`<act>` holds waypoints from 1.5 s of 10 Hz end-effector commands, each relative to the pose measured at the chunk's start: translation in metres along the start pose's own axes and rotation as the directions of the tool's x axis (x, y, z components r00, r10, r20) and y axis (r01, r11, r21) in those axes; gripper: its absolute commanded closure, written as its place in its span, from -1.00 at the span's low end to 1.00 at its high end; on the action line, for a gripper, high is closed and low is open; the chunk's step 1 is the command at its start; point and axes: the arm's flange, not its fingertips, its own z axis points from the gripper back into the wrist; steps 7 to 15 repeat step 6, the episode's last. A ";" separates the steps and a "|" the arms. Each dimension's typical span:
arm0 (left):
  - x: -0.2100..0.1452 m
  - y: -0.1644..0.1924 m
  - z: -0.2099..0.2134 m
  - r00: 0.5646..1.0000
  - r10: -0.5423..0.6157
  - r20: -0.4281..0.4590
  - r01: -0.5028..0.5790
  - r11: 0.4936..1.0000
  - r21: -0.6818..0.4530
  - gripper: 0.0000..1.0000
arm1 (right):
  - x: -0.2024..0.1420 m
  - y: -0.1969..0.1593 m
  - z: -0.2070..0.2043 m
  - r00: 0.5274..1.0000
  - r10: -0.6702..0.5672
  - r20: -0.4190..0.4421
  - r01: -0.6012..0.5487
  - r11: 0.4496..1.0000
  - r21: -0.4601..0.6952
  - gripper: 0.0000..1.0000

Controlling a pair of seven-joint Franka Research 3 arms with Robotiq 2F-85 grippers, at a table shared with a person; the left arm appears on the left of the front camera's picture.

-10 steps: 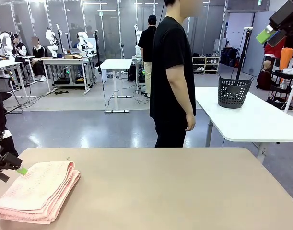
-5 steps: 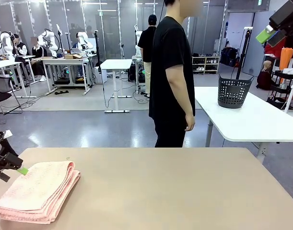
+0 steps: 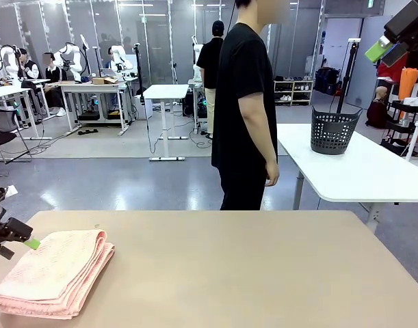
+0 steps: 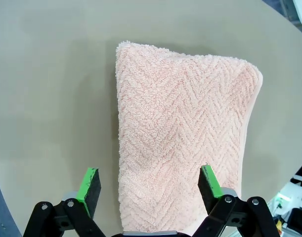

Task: Fold the towel.
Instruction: Pick up the 100 cm Hotel Towel and place it on the left side of the table.

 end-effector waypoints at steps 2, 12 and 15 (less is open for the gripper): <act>0.004 0.003 -0.001 1.000 -0.012 0.013 0.012 1.000 -0.011 -1.00 | 0.000 0.001 0.000 1.000 0.005 0.004 -0.005 1.000 0.012 -1.00; 0.004 0.003 -0.001 1.000 -0.012 0.013 0.012 1.000 -0.011 -1.00 | 0.000 0.001 0.000 1.000 0.005 0.004 -0.005 1.000 0.012 -1.00; 0.004 0.003 -0.001 1.000 -0.012 0.013 0.012 1.000 -0.011 -1.00 | 0.000 0.001 0.000 1.000 0.005 0.004 -0.005 1.000 0.012 -1.00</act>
